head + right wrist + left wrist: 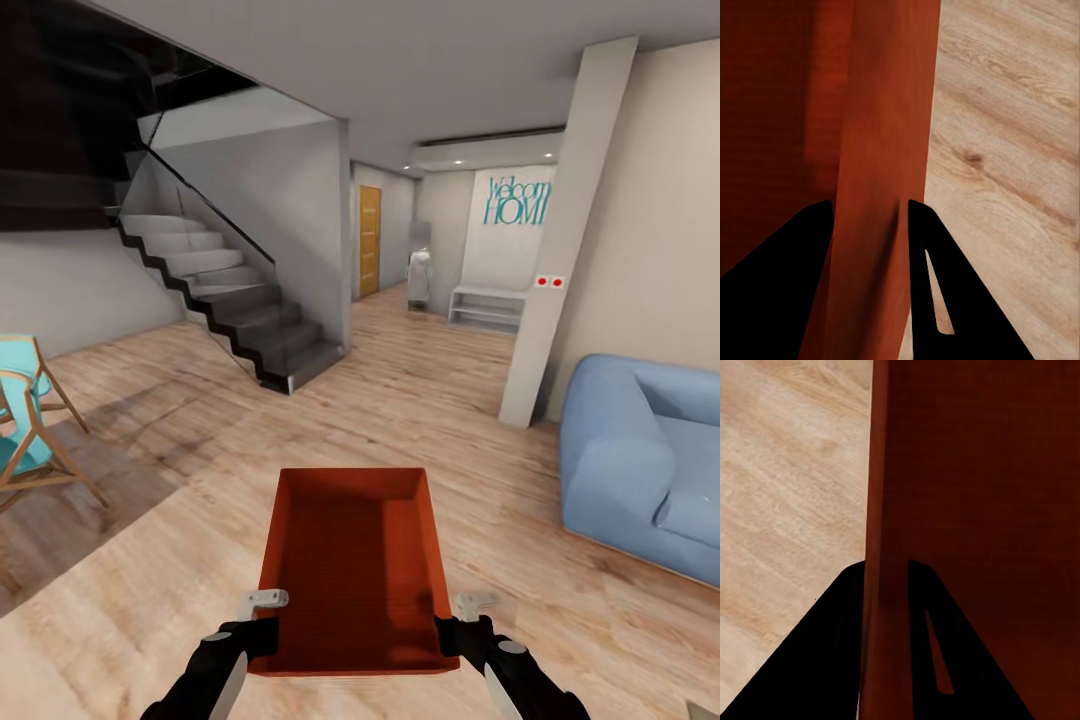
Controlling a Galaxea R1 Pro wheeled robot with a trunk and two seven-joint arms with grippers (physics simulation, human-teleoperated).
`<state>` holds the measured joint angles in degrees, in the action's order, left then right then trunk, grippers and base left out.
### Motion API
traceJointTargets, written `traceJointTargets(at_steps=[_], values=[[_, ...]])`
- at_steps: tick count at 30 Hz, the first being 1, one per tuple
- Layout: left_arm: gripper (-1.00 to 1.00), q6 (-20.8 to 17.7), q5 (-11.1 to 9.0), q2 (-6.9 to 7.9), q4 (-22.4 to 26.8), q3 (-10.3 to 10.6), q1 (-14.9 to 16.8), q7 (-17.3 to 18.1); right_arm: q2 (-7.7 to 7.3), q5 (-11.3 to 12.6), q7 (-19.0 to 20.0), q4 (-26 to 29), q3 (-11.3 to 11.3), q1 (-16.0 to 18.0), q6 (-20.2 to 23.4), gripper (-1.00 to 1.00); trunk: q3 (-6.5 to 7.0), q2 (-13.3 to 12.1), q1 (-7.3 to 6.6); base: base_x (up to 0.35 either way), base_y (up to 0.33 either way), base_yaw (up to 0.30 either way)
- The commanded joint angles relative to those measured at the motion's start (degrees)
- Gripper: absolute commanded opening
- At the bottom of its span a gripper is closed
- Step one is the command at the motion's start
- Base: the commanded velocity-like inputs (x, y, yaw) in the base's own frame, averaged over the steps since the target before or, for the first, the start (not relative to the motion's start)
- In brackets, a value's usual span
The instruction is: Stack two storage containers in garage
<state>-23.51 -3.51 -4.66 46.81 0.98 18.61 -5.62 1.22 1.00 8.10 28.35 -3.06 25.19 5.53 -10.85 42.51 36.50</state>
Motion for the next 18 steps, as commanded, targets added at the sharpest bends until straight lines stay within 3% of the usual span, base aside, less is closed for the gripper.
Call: traceJointTargets(at_steps=[1,18], values=[[-1.00,-0.4,-0.1,0.71,0.0,0.0,0.0,-0.6,-0.08,0.9,0.9,0.3,-0.5,0.0,0.4,-1.00,-0.08,0.1,0.05,0.329,0.000,0.000],[-1.00,-0.4,-0.1,0.71,-0.1,0.0,0.0,-0.6,-0.08,0.9,0.8,0.3,-0.6,0.0,0.4,-1.00,-0.08,0.1,0.05,0.329,0.000,0.000]])
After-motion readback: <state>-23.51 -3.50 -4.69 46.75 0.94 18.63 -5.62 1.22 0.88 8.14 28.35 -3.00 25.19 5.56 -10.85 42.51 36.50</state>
